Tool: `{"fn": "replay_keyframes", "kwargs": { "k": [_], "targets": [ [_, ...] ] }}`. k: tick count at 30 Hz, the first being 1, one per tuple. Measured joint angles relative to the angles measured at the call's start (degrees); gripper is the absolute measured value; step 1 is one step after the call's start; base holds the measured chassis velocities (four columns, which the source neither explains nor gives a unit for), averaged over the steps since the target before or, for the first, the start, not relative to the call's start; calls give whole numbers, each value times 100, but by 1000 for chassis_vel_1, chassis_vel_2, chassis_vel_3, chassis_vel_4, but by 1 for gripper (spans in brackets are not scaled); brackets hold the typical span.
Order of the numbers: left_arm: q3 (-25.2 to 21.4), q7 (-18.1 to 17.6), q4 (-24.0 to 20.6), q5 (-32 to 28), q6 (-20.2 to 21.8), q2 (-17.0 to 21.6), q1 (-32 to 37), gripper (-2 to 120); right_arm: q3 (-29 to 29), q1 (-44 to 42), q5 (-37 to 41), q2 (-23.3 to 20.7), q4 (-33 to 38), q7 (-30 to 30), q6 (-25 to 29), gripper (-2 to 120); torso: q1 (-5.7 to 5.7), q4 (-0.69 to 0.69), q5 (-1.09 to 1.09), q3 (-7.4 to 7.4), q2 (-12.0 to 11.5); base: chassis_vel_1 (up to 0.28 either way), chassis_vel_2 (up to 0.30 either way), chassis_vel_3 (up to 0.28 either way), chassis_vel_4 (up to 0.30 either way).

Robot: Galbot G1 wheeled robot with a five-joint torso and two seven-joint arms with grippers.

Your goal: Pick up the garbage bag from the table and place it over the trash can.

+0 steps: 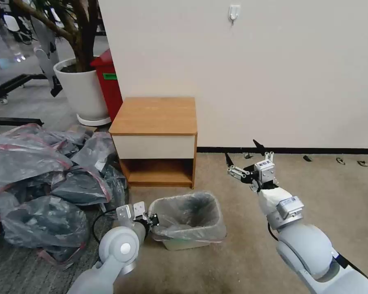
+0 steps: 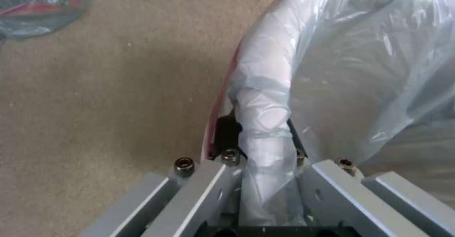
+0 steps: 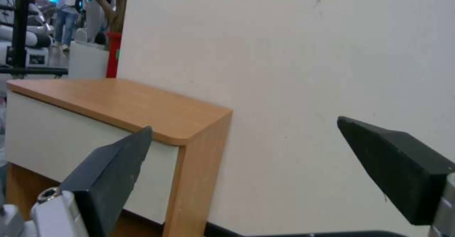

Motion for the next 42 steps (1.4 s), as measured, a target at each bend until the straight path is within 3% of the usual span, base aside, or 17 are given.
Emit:
{"fn": "replay_keyframes", "kwargs": {
  "k": [6,11,19,29,37,39,40,42],
  "targets": [
    [13,-26,45,-7,28,53,-51,11,-24,25,1,22,-64,19,-5,100,0,0,0,0,0,0,0,0,0],
    [9,27,44,6,-11,76,-56,27,-32,36,3,34,-94,36,-13,100,0,0,-1,0,0,0,0,0,0],
    [-118,414,-162,208,-155,187,1,63,-43,20,43,100,-133,62,-16,100,0,0,-1,1,0,0,0,0,0],
    [-361,910,-404,433,-332,198,258,97,27,-32,168,173,-144,84,86,100,0,0,0,1,0,0,0,0,0],
    [-671,1109,-839,491,-359,239,598,100,312,-248,360,242,-4,-39,251,100,0,-1,0,0,0,0,0,0,0],
    [-947,1446,-1161,862,-482,313,926,100,534,-425,379,300,97,-82,282,100,0,0,-1,0,0,0,0,0,0],
    [-947,1446,-1161,862,-482,313,926,100,534,-425,379,300,97,-82,282,100,0,0,-1,0,0,0,0,0,0],
    [-1206,1829,-1470,1504,-788,325,1280,100,715,-611,374,391,202,-86,366,100,0,0,0,0,0,0,0,0,0]
  ]
}}
